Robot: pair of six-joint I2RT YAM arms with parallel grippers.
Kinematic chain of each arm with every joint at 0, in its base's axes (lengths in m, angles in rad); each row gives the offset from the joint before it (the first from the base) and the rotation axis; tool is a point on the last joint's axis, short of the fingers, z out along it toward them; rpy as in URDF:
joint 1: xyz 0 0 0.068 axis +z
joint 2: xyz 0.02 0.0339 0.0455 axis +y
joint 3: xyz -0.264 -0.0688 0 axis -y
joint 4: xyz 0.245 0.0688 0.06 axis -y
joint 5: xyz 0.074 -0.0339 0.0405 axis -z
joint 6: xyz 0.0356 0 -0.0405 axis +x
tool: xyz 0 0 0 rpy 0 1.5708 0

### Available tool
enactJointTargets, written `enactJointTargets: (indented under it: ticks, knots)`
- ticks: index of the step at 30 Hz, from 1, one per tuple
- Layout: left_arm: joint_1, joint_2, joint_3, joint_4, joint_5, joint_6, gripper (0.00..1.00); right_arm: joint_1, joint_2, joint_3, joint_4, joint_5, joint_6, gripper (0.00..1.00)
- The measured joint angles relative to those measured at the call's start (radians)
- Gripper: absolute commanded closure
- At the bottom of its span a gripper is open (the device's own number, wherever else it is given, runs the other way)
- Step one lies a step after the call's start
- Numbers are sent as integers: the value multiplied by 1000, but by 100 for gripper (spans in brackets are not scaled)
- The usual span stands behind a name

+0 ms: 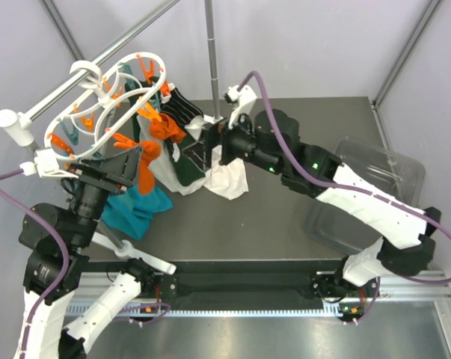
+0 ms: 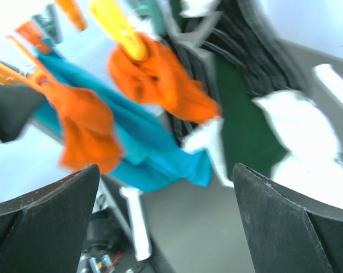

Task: Clip the socks to the hanger
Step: Clamp the sock onto the hanger, then reset both arms

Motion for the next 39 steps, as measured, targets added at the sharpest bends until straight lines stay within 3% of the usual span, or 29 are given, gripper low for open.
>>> enactJointTargets:
  ticks: [9,20,26,30,34,39]
  knots:
    - [0,-64,51,-49,50,-55,36,0,-235,-304,38,181,-68,0]
    - [0,-114,77,-157,101,-156,42,0,-448,-604,29,283,-39,0]
    - [13,-63,-14,-96,291,-185,46,0,-496,-806,26,297,25,0]
    - [42,2,-164,-17,384,-198,46,0,-526,-962,80,297,61,0]
    - [47,-2,-333,13,407,-216,45,0,-631,-1191,254,291,95,0]
    - [47,-48,-426,66,411,-200,45,0,-747,-1423,499,269,112,0]
